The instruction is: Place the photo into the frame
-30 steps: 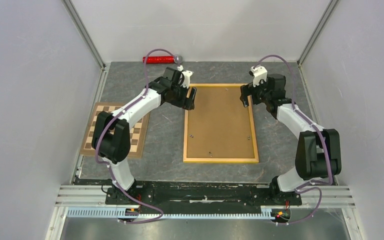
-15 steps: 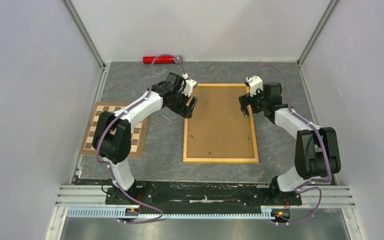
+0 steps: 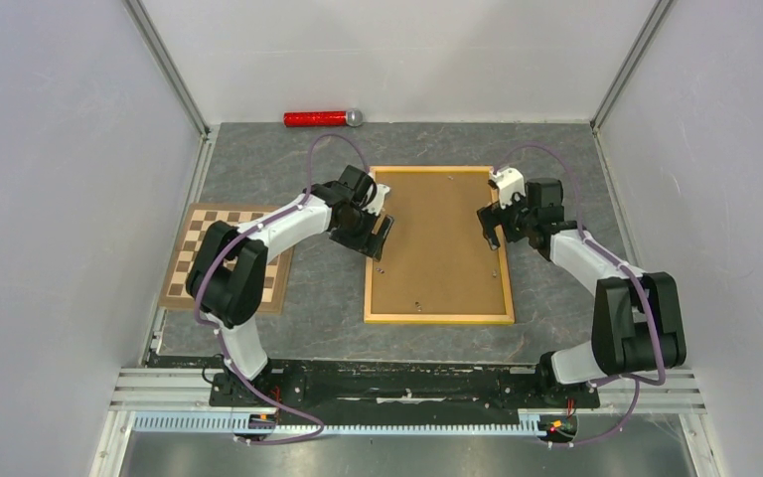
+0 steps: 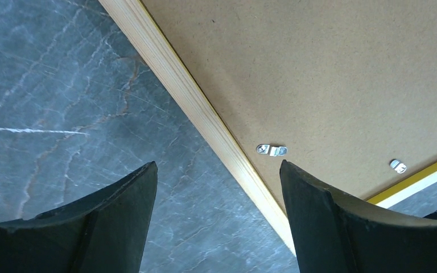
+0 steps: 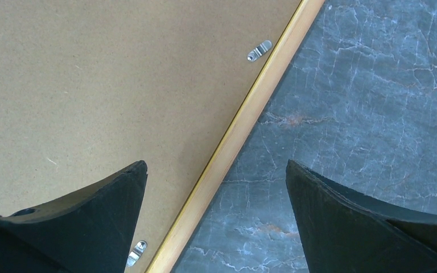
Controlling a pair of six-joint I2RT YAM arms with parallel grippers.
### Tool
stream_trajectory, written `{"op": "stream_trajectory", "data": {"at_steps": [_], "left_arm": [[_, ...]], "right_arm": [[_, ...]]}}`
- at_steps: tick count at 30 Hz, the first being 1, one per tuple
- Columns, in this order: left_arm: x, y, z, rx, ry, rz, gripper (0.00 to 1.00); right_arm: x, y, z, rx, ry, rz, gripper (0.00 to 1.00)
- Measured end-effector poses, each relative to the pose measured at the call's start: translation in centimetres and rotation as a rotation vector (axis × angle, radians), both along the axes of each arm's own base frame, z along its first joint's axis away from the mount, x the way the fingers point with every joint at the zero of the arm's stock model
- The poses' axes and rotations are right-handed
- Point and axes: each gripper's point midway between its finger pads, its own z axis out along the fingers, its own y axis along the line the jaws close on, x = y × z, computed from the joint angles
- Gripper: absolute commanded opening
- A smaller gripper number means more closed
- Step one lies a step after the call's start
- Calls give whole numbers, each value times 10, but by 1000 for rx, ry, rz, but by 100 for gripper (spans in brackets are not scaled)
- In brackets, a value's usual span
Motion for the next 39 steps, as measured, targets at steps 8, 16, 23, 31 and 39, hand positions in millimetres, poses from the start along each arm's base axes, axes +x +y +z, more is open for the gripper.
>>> {"op": "stream_trajectory", "data": {"at_steps": [8, 16, 23, 31, 39], "left_arm": [[-6, -7, -6, -52, 51, 112, 85], [-13, -10, -14, -74, 87, 157, 82], [-17, -15, -26, -61, 105, 144, 81], [-17, -17, -31, -52, 103, 137, 81], [-15, -15, -31, -38, 90, 145, 78]], "right_arm": [[-10, -6, -4, -22, 9, -23, 95], [-17, -11, -13, -37, 28, -37, 95], [-18, -11, -16, -36, 33, -38, 95], [-20, -11, -18, -34, 36, -39, 95], [-21, -12, -19, -30, 39, -42, 95]]}}
